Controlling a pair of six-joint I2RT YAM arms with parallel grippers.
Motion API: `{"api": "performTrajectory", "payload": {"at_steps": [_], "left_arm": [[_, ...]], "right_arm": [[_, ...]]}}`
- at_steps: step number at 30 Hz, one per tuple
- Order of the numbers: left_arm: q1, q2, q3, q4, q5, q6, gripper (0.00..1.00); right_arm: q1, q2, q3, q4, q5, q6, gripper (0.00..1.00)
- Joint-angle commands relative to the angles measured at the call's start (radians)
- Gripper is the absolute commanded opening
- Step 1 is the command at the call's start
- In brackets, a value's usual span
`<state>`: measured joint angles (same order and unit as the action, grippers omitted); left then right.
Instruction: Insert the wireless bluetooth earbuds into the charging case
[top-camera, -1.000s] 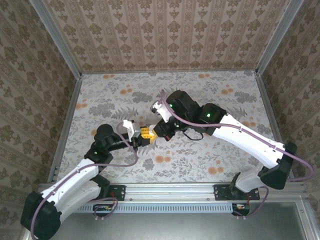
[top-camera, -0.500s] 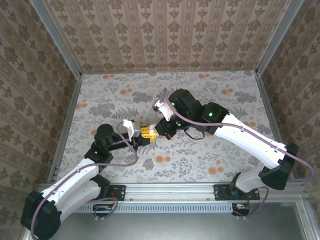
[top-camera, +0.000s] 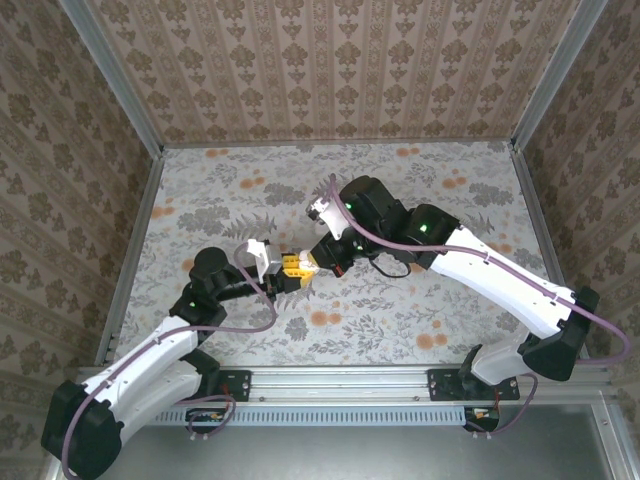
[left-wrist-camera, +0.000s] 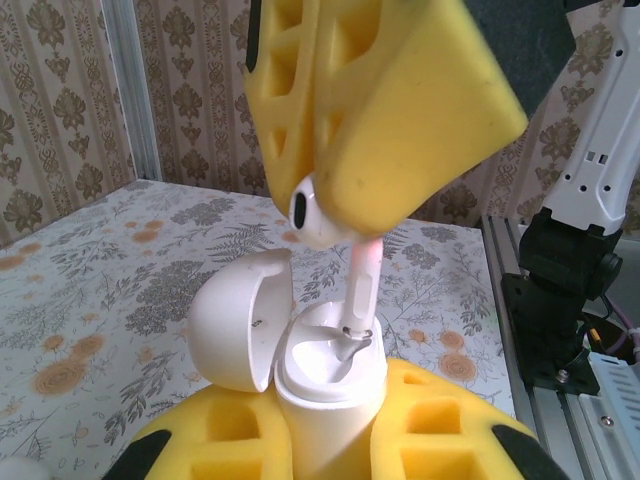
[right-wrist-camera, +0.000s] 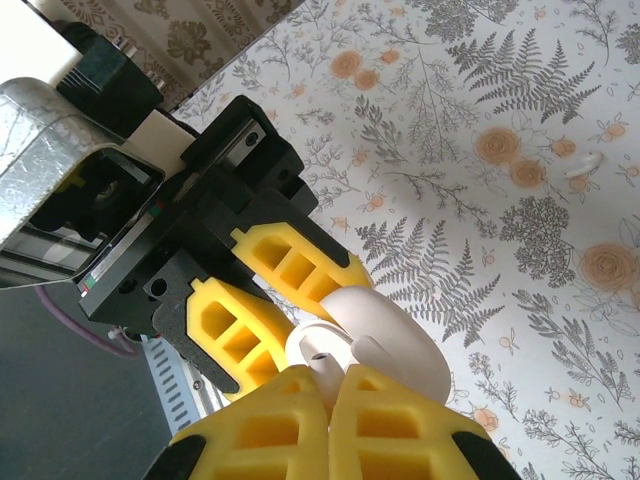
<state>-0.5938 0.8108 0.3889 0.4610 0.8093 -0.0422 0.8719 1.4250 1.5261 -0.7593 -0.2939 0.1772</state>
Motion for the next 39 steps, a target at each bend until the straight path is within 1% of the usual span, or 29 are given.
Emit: {"api": "performTrajectory", "payload": {"at_steps": [1, 9, 14, 18, 21, 25, 26, 27, 39], "left_arm": [[-0.001, 0.001, 0.039, 0.025, 0.026, -0.01, 0.0], [-0.004, 0.001, 0.042, 0.024, 0.027, -0.014, 0.0], [-0.009, 0.004, 0.045, 0.027, 0.028, -0.013, 0.0], [-0.011, 0.007, 0.044, 0.03, 0.025, -0.013, 0.0], [-0.011, 0.007, 0.039, 0.031, 0.021, -0.014, 0.0], [-0.012, 0.005, 0.037, 0.034, 0.017, -0.014, 0.0], [-0.012, 0.004, 0.036, 0.035, 0.016, -0.014, 0.0], [-0.012, 0.005, 0.035, 0.035, 0.015, -0.013, 0.0], [-0.016, -0.013, 0.024, 0.031, -0.002, -0.014, 0.0]], "right_arm": [[-0.006, 0.005, 0.021, 0.009, -0.02, -0.022, 0.04], [-0.006, 0.047, 0.026, -0.018, -0.057, -0.044, 0.04], [-0.007, 0.075, 0.038, -0.039, -0.07, -0.067, 0.07], [-0.006, 0.093, 0.053, -0.049, -0.073, -0.074, 0.12], [-0.006, 0.091, 0.055, -0.043, -0.076, -0.069, 0.19], [-0.006, 0.089, 0.051, -0.034, -0.074, -0.062, 0.23], [-0.006, 0.09, 0.053, -0.035, -0.074, -0.061, 0.27], [-0.006, 0.091, 0.054, -0.035, -0.074, -0.06, 0.29], [-0.007, 0.134, 0.068, -0.028, -0.129, -0.034, 0.29]]}}
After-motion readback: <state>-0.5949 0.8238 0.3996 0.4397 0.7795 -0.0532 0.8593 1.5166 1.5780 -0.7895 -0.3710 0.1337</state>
